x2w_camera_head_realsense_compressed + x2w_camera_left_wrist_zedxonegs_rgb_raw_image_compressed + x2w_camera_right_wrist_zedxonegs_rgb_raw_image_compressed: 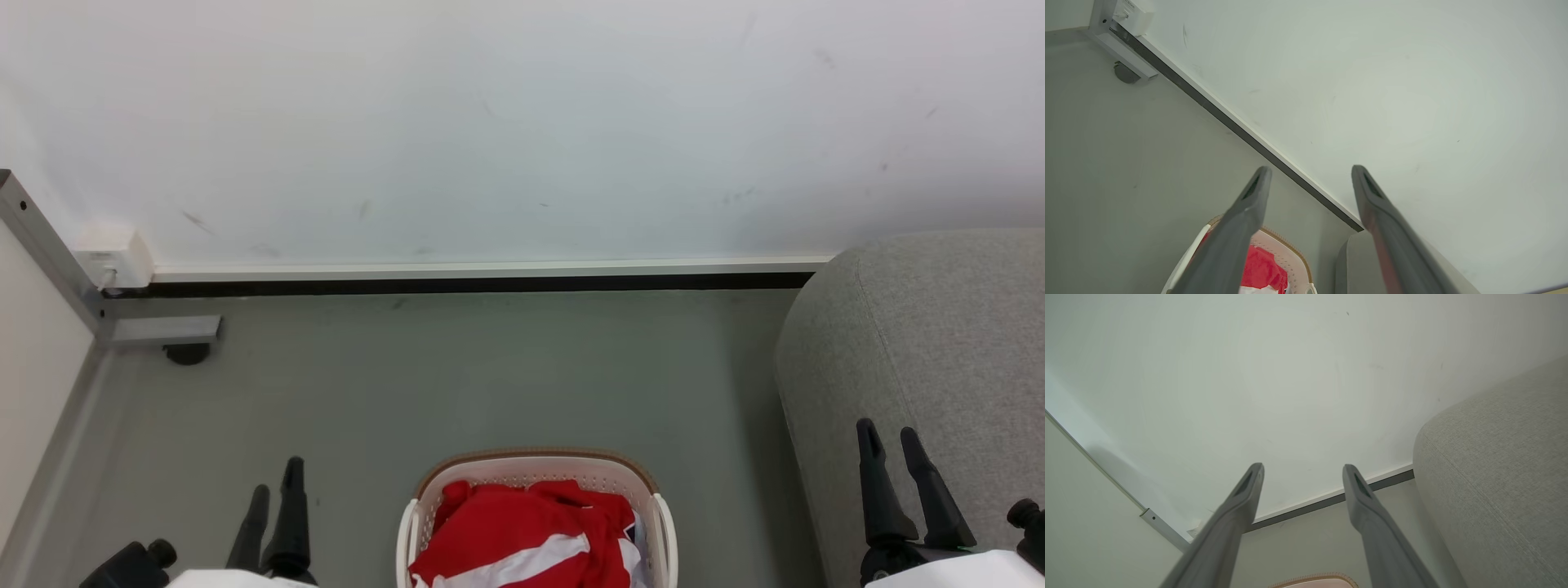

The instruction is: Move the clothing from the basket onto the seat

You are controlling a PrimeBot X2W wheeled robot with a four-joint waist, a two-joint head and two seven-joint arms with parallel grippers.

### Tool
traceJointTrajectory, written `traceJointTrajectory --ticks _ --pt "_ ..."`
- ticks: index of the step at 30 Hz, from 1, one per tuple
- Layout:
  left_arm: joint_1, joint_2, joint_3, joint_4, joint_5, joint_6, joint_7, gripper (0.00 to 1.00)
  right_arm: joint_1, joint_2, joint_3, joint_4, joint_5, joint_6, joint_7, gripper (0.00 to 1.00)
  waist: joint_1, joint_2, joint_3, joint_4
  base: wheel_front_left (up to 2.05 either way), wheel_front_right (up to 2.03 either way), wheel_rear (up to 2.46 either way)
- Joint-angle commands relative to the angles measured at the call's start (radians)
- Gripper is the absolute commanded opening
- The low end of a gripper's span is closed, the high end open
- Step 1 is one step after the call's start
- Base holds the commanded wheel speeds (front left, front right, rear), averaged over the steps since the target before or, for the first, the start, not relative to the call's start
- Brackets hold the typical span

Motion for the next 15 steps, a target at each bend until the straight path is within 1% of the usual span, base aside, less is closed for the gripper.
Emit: traceJointTrajectory --ticks 1,10,15 --pt "0.001 0.009 -0.001 -0.01 0.048 -0.008 -0.013 1.0 -0.001 0.003 -0.017 -0.003 -0.06 -0.001 -0.004 1.0 0.0 0.0 0.001 -0.003 0.0 0.0 0.0" --pt "0.008 0.01 -0.003 -0.01 0.187 -0.02 -0.041 1.0 0.004 0.028 -0.042 0.021 -0.213 -0.001 -0.004 1.0 0.0 0.0 0.003 -0.015 0.0 0.0 0.0" --pt "0.013 0.01 -0.003 -0.013 0.236 -0.023 -0.051 1.0 0.006 0.037 -0.052 0.03 -0.277 -0.001 -0.005 1.0 0.0 0.0 0.003 -0.02 0.0 0.0 0.0"
